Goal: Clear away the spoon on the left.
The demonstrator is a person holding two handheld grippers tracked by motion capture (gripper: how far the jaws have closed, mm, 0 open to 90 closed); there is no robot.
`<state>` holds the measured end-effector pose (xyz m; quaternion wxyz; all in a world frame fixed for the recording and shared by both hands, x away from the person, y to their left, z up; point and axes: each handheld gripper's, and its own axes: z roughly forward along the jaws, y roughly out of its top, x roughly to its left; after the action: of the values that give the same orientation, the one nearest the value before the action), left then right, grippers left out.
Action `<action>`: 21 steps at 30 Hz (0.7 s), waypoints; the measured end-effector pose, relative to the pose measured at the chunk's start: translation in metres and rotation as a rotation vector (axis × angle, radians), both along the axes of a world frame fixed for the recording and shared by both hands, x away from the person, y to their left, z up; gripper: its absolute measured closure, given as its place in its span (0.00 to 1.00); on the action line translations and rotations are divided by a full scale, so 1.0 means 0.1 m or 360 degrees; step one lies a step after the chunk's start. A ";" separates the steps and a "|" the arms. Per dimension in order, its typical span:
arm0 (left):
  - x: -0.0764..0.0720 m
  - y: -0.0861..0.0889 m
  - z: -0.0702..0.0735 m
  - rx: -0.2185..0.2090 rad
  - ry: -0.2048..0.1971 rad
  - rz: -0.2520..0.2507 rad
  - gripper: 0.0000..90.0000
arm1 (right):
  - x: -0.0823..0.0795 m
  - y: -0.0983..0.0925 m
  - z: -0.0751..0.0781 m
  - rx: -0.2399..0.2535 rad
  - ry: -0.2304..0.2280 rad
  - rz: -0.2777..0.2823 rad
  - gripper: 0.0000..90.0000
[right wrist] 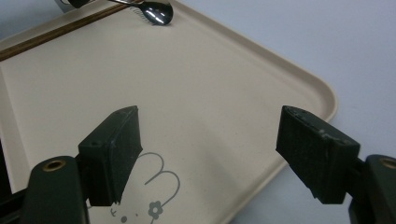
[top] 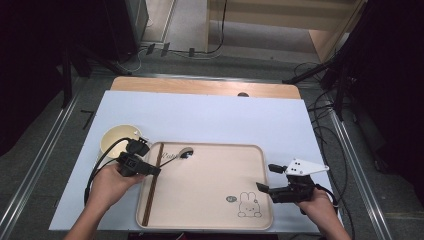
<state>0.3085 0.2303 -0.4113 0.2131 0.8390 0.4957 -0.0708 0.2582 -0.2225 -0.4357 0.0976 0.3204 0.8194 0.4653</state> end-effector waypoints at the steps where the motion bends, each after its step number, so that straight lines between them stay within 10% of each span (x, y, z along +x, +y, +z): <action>1: 0.00 -0.01 -0.02 0.0001 0.0007 -0.0008 0.98 | 0.00 0.00 0.00 -0.0001 -0.0001 0.0001 0.25; 21: -0.02 -0.15 -0.25 -0.0001 0.0134 -0.0065 0.94 | 0.00 0.00 0.00 -0.0001 -0.0002 0.0003 0.25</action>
<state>0.3062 0.2149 -0.4363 0.1907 0.8452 0.4870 -0.1104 0.2582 -0.2225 -0.4356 0.0976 0.3194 0.8197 0.4653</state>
